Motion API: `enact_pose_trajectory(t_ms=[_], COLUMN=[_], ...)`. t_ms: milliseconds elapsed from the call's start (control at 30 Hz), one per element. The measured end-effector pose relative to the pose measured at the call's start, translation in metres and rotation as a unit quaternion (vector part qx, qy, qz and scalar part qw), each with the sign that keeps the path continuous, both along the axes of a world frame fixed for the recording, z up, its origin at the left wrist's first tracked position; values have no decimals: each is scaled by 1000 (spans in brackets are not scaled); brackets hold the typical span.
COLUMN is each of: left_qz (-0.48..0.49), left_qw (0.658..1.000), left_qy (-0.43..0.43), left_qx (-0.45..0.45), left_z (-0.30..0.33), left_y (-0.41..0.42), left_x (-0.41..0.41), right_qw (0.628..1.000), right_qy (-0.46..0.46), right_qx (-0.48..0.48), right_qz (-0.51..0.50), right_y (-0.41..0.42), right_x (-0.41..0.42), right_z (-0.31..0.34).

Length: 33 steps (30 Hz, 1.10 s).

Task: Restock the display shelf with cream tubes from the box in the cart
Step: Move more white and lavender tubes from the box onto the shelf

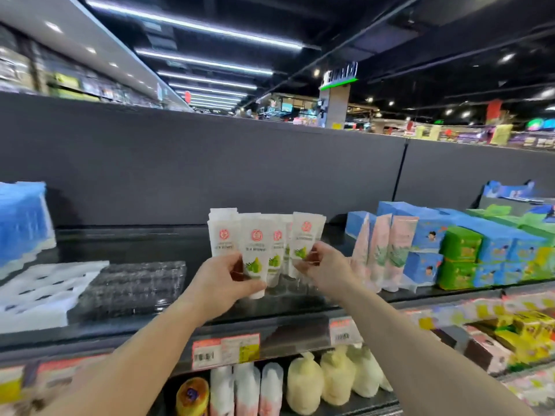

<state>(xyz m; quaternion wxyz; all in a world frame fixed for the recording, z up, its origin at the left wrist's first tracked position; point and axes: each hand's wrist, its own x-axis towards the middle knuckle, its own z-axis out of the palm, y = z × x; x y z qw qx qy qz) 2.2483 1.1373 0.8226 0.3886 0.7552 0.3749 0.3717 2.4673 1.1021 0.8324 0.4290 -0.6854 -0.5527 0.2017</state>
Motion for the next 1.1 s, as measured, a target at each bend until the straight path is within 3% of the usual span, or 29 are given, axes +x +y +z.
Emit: enact_pose_trajectory(t_ms=[67,167,500,933,1100], left_qz=[26,46,79,87,95], left_qw=[1000,999,996,996,995], left_qy=[4,-2,-3,-4,4], left_qx=[-4,-12,-29,-28,-10], left_z=[-2,-5,-3,2,5], left_y=[-5,-13,-22,-27,-30], left_x=[5,8,14,16,21], right_qw=[998,995,993,978,992], right_qy=[36,19,-32,-141,-53], right_qx=[-4,-9,-6,-118,-76], right_qz=[52,95,113,96,84], right_y=[6,10,20,32,16], right_x=[5,11,19,15,16], right_z=[-4,-8,-17,-8,-6])
